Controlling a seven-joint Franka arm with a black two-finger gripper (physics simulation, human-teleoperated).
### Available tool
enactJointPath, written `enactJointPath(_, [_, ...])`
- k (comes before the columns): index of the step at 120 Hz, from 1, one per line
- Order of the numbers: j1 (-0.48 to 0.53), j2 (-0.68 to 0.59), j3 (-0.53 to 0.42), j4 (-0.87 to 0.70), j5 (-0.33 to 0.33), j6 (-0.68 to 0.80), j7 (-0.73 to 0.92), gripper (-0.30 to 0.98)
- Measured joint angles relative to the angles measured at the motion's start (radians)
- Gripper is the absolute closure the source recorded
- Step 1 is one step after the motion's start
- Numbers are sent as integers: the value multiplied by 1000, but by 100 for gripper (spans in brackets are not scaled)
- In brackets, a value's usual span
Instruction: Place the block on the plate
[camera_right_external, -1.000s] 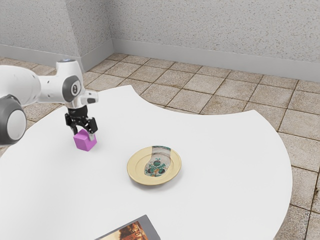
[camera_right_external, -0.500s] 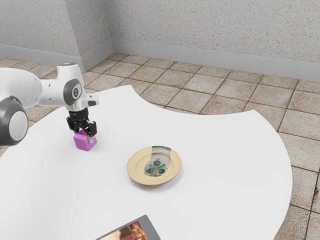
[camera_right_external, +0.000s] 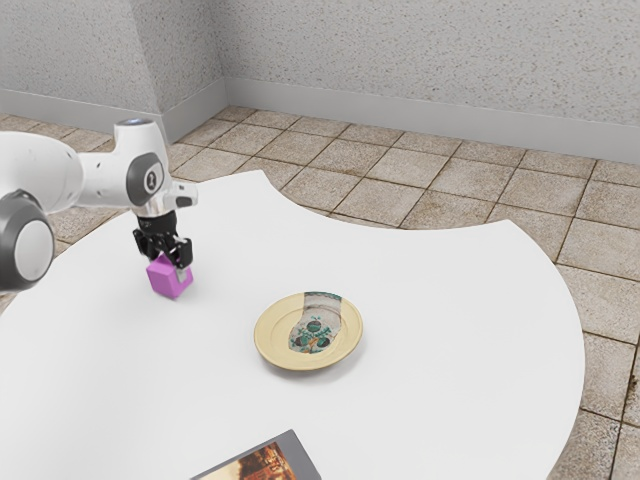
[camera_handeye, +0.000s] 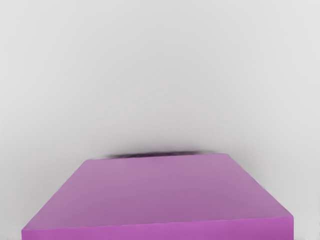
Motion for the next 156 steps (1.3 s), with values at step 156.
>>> enactJointPath(156, [-395, -132, 7, -24, 119, -109, -154, 32])
